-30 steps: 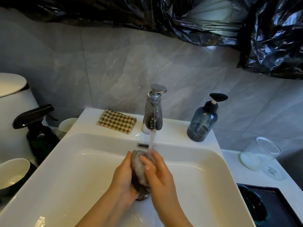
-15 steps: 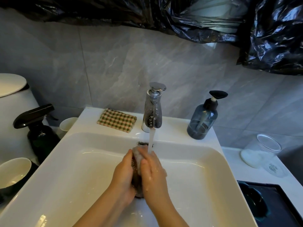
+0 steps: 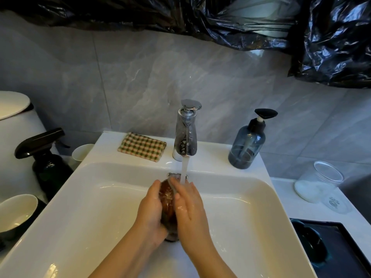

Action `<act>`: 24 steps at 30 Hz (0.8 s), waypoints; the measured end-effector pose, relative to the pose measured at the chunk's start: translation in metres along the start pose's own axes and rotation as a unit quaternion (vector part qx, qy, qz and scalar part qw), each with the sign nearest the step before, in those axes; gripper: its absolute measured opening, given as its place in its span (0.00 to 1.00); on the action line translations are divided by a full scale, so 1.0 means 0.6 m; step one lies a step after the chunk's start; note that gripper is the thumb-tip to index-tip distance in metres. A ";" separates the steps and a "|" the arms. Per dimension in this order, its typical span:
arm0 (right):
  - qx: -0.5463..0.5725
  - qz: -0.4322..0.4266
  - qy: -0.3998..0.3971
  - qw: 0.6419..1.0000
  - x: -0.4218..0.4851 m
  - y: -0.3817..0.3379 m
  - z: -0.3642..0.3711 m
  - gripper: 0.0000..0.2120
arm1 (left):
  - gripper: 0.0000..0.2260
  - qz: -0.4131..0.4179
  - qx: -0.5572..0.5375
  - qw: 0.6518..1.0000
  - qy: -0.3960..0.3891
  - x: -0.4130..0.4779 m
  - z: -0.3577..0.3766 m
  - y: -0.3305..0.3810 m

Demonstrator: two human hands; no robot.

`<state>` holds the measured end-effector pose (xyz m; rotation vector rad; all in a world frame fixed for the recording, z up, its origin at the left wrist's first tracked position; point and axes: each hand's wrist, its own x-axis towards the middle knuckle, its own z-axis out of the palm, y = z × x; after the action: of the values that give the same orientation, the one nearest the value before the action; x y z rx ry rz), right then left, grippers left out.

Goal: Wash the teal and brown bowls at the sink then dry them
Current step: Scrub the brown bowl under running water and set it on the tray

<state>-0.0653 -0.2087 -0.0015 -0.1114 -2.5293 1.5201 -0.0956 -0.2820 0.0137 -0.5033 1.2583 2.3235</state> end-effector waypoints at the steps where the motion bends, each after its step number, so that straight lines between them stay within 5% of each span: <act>1: 0.053 0.025 0.021 0.998 0.005 -0.002 -0.004 0.16 | 0.19 0.002 0.021 1.000 -0.012 -0.001 0.001 0.002; 5: 0.221 0.164 0.013 0.961 0.019 0.011 -0.021 0.12 | 0.19 -0.007 0.072 0.997 -0.028 -0.008 0.003 0.012; 9: 0.082 0.049 0.022 0.995 0.005 0.012 0.011 0.18 | 0.21 0.027 0.105 0.994 -0.018 -0.013 0.014 0.006; 14: 0.136 0.081 0.034 0.987 0.009 0.001 -0.007 0.13 | 0.19 0.041 0.159 0.986 -0.019 -0.010 0.005 0.006; 18: 0.307 0.317 0.033 0.897 0.026 0.018 -0.026 0.10 | 0.23 -0.012 0.105 0.994 -0.028 -0.003 -0.003 0.003; 24: 0.496 0.408 -0.078 0.763 0.014 0.027 -0.039 0.21 | 0.22 -0.027 0.000 1.000 0.005 0.012 -0.017 0.004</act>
<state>-0.0691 -0.1795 -0.0038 -1.0355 -1.3875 3.0573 -0.1018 -0.2906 0.0062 -0.5417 1.2345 2.2780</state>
